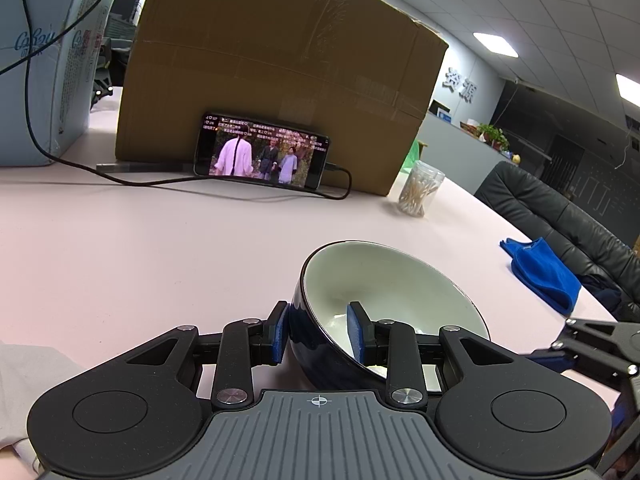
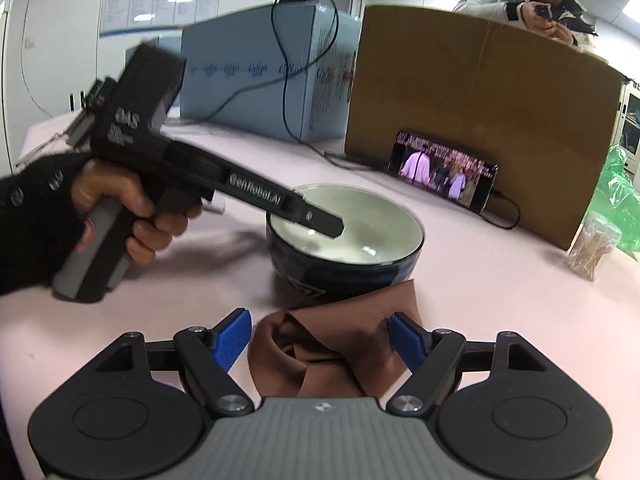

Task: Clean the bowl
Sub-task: 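Open the right gripper and regrip the brown cloth, then wipe the bowl's outer wall with the regripped cloth in the right gripper while the left gripper holds the rim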

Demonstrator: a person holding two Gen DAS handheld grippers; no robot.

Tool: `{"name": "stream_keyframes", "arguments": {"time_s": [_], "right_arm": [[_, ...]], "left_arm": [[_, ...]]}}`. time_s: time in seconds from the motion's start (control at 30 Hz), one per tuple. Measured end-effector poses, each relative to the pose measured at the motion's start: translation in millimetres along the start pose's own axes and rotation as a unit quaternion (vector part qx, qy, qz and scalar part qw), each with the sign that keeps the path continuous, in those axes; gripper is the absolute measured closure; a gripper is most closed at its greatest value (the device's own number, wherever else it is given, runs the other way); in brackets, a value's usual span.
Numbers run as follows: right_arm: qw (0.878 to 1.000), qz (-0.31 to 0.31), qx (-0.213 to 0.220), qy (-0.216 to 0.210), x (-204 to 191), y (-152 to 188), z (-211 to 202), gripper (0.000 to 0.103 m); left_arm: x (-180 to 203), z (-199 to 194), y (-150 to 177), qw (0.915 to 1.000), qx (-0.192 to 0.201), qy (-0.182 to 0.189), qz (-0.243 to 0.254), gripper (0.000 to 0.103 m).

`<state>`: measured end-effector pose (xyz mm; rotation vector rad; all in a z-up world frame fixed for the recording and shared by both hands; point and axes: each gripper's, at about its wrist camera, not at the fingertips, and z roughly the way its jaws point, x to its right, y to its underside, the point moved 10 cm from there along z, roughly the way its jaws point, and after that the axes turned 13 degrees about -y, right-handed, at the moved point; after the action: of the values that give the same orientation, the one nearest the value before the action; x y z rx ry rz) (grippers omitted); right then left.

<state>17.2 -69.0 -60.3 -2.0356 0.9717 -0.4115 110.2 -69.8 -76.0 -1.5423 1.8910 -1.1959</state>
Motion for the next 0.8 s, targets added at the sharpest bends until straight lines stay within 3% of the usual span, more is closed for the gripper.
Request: {"name": "stream_keyframes", "arguments": {"time_s": [0.13,0.27,0.33,0.4,0.53,0.8], "right_arm": [[1.0,0.023,-0.014,0.012,12.8,6.1,1.0,0.05],[0.999,0.034,-0.022,0.028,22.6,11.2,-3.2,0.062],[0.999,0.032,-0.021,0.035,24.6,11.4,-2.9,0.082],[0.998,0.047,-0.009,0.048,30.5,9.9,-2.3,0.084],[0.996,0.083,0.032,-0.002,21.5,2.2,-3.2,0.086],[0.992,0.099,0.068,-0.036,8.4,-9.5,-9.0,0.085]], "left_arm": [[0.4,-0.4,0.3,1.0,0.001,0.0,0.0,0.073],[0.0,-0.3,0.2,1.0,0.0,0.0,0.0,0.073],[0.0,-0.2,0.2,1.0,0.0,0.0,0.0,0.073],[0.0,-0.2,0.2,1.0,0.0,0.0,0.0,0.073],[0.0,-0.3,0.3,1.0,0.0,0.0,0.0,0.073],[0.4,-1.1,0.5,1.0,-0.001,0.0,-0.001,0.073]]}}
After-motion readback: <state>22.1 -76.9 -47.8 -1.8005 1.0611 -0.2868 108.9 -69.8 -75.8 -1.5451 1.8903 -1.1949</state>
